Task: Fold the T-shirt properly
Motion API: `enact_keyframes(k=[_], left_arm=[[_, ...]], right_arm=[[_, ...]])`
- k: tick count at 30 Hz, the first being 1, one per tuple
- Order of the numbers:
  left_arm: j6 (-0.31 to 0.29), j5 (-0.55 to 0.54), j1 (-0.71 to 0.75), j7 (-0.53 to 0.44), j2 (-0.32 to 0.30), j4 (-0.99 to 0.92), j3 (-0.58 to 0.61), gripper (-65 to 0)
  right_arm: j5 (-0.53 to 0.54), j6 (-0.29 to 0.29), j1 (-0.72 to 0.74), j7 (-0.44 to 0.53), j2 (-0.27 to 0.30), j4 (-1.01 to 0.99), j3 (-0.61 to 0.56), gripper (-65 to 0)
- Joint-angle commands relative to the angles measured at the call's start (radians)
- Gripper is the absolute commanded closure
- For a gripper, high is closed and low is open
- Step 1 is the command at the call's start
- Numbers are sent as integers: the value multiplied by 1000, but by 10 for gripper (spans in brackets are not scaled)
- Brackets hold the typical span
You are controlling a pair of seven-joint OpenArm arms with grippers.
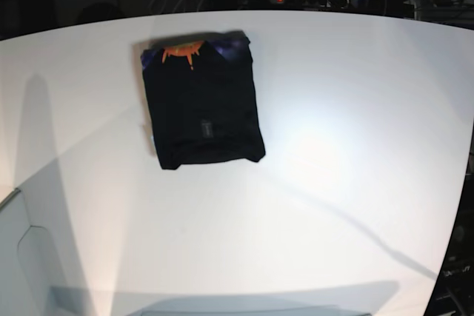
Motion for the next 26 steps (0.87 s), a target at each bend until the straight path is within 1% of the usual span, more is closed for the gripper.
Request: enact_keyframes(k=[1,3,4,5,6,7,8,11,14,15,18,19,21,22,24,26], left_arm=[[20,2,-5,-4,-5,-24,9,0],[71,2,-48,-8,15,-87,34,0],[97,2,-65,-10,19,-113,48,0],[115,2,-80,-11,22,-130,65,0],[128,0,-87,-11,27,-138,83,0],[142,0,-88,-11,39,-139,97,0],[146,0,-88,-11,47,-138,109,0],[152,0,-88,-11,61,-139,117,0],[152,0,-88,-11,69,-139,115,0],[152,0,-88,-11,81,-139,117,0],[154,0,-97,-11,87,-144,118,0],[154,0,-105,-11,88,-145,118,0],[154,2,-113,-11,90,-145,118,0],[154,2,-114,-11,90,-145,118,0],[168,2,-116,-11,92,-145,117,0],[235,2,-117,-11,93,-145,117,0]], right_arm=[[-23,-82,37,5,35,-95,3,0],[-28,-231,128,73,70,-325,-3,0],[-29,-296,166,134,84,-428,-4,0],[-31,-355,200,206,95,-520,-4,0],[-33,-394,220,261,98,-583,-6,0],[-33,-423,235,304,104,-627,-6,0],[-33,-451,246,331,104,-630,-6,0],[-33,-520,254,323,98,-630,-6,0],[-33,-556,289,320,81,-630,-6,0],[-34,-584,290,320,78,-630,-6,0],[-34,-698,293,320,73,-630,-13,0],[-34,-733,293,320,65,-630,-32,0],[-34,-785,295,320,53,-630,-90,0],[-34,-805,295,320,52,-630,-125,0],[-33,-817,295,320,49,-630,-178,0],[-31,-819,300,320,46,-630,-198,0]])
